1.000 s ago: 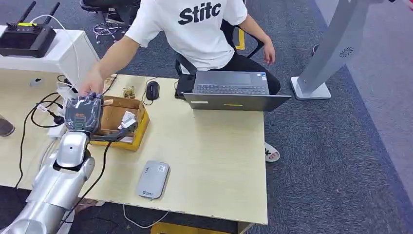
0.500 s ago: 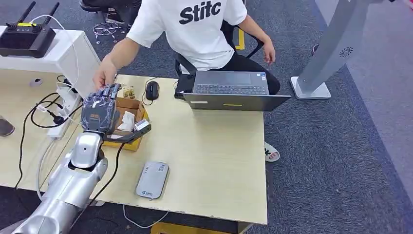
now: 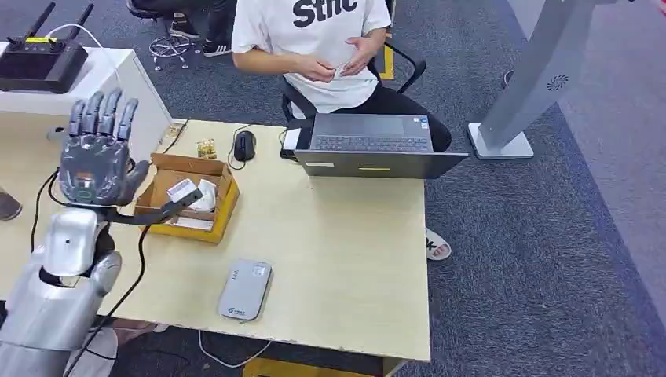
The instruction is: Pass the card to the sensor for recognition and then transmit it.
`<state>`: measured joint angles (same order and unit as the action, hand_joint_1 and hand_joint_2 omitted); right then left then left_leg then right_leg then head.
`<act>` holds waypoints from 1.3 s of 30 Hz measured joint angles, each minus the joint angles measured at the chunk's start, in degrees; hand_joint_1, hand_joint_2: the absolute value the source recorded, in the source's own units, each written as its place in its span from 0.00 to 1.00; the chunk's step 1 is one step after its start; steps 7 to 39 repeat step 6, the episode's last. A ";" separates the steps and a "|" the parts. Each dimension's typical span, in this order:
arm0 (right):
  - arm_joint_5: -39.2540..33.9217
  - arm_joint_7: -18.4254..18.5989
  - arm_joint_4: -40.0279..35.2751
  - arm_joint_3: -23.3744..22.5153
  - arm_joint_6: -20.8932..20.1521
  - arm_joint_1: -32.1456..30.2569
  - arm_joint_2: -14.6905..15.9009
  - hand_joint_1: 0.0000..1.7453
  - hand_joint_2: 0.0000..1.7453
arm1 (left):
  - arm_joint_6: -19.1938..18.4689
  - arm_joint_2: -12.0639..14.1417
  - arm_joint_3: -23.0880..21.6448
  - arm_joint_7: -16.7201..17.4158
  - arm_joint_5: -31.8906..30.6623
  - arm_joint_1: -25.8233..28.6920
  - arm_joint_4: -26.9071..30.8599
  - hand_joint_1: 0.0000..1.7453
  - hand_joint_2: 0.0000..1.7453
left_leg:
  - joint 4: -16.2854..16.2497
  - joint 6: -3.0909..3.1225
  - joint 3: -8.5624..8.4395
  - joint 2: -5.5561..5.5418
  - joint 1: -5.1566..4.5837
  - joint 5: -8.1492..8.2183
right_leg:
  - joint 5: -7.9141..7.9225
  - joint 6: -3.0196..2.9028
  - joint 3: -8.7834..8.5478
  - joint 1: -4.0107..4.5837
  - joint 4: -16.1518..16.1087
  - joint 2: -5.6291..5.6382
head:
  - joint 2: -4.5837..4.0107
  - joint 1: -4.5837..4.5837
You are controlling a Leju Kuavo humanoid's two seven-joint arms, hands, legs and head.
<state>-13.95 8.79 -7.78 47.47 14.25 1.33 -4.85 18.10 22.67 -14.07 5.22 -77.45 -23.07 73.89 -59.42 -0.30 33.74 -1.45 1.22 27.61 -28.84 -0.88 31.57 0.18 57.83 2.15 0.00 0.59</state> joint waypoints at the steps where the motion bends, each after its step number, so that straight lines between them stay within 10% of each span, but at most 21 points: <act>1: -0.31 -0.13 0.00 -0.02 0.44 -0.05 0.00 0.00 1.00 | 0.44 1.60 2.30 -0.07 1.78 1.73 2.99 0.00 1.00 | 0.01 -0.02 -0.03 0.06 0.00 0.01 | 0.00 0.00 0.02 0.00 0.01 0.07 | 0.00 0.02; 6: -1.88 -0.59 0.00 -0.70 1.92 -0.33 0.00 0.00 1.00 | 4.73 5.81 15.67 -3.76 8.68 13.83 15.12 0.00 1.00 | 0.05 -0.05 -0.01 0.11 0.00 0.04 | -0.12 -0.09 0.04 0.00 0.02 0.08 | 0.00 -0.02; 39: -1.88 -0.59 0.00 -0.70 1.92 -0.33 0.00 0.00 1.00 | 4.73 5.81 15.67 -3.76 8.68 13.83 15.12 0.00 1.00 | 0.05 -0.05 -0.01 0.11 0.00 0.04 | -0.12 -0.09 0.04 0.00 0.02 0.08 | 0.00 -0.02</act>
